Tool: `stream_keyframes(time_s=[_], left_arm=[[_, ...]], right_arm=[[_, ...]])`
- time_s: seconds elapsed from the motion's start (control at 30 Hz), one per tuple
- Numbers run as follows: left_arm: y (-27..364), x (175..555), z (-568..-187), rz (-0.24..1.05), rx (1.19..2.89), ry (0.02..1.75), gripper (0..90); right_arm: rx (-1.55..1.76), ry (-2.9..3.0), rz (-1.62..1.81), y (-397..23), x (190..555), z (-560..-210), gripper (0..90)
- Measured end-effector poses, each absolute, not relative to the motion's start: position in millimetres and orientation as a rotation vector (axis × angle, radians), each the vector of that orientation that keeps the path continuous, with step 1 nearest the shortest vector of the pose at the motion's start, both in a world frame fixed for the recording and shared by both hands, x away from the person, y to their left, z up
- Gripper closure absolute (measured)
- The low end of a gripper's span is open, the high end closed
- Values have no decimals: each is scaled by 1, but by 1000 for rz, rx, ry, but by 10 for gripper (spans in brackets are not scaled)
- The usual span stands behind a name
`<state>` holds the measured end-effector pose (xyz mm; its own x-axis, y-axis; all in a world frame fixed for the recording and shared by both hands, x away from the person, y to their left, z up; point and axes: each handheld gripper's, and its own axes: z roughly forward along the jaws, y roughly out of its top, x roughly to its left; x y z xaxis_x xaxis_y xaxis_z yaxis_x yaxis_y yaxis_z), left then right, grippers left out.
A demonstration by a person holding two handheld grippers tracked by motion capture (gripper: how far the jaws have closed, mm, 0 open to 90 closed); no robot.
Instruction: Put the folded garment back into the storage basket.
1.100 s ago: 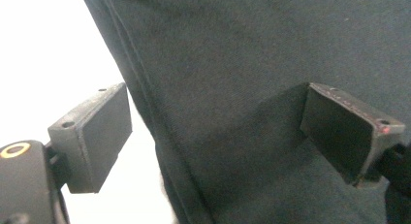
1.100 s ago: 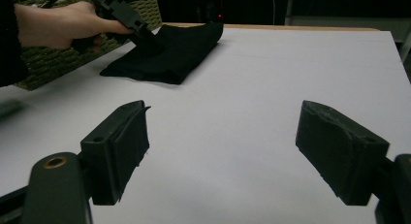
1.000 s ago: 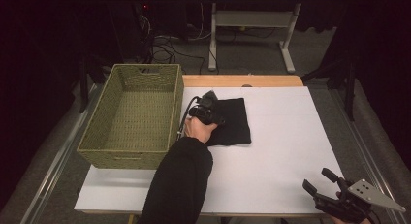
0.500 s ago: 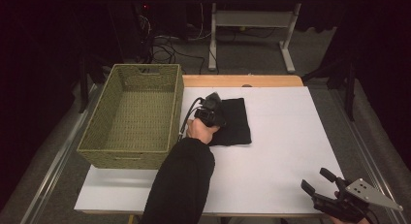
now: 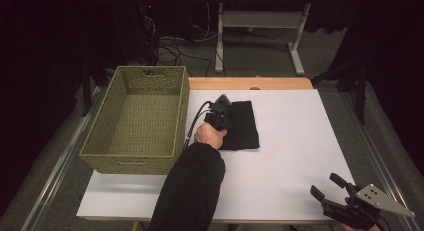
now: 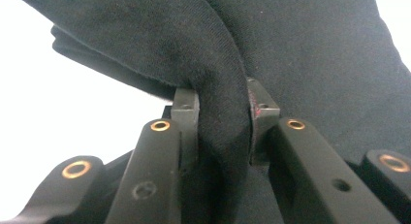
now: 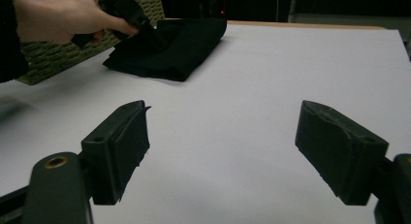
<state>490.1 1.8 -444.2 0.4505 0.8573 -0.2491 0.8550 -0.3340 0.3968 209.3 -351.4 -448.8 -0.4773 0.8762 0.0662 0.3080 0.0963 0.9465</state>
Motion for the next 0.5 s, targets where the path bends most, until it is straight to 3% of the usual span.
stream_keyframes(time_s=[0.5], left_arm=[[4, 484, -425, -43, 2196, 1414, 718]], right_arm=[[1164, 1848, 1391, -351, 209, -449, 208]])
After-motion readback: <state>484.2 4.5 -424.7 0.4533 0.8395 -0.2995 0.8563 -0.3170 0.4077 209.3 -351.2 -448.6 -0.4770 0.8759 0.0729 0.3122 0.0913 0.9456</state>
